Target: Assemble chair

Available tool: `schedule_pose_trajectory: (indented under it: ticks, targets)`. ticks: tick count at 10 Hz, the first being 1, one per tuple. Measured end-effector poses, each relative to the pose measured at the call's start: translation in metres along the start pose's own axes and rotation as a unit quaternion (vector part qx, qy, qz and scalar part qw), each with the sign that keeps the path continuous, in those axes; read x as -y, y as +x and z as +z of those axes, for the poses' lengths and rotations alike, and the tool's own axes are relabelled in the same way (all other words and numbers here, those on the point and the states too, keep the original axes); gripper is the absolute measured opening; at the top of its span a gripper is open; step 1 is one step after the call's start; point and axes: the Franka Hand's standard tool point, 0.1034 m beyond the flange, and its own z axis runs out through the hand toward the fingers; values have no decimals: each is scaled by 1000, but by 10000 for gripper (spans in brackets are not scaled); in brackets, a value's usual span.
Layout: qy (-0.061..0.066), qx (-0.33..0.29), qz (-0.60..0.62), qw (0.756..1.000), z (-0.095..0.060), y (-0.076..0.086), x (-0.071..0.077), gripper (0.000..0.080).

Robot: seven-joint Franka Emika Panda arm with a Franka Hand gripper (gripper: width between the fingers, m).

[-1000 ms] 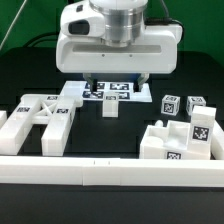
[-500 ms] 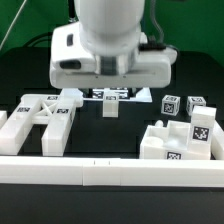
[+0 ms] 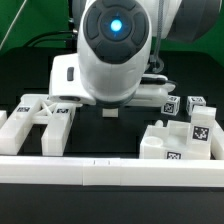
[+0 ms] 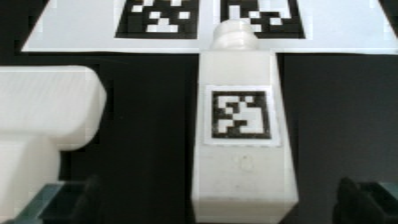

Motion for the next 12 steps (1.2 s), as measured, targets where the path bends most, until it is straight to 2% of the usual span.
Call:
schedule_pose_trajectory:
  ticks: [2,3,4,6,8,9,10,12]
  targets:
    - [26,5,14,1000,4,0,10,649]
    - [45,12,27,999,6,-2,13,649]
    - [49,12,30,998,7,-2,11,649]
    - [47,14,31,998,13,-1,9,649]
    - [44,11,31,998,21,0,9,390]
    - [44,12,32,998,23,-1,9,390]
    - [45,12,32,998,23,-1,9,286]
    - [45,10,32,998,21,-1,9,287]
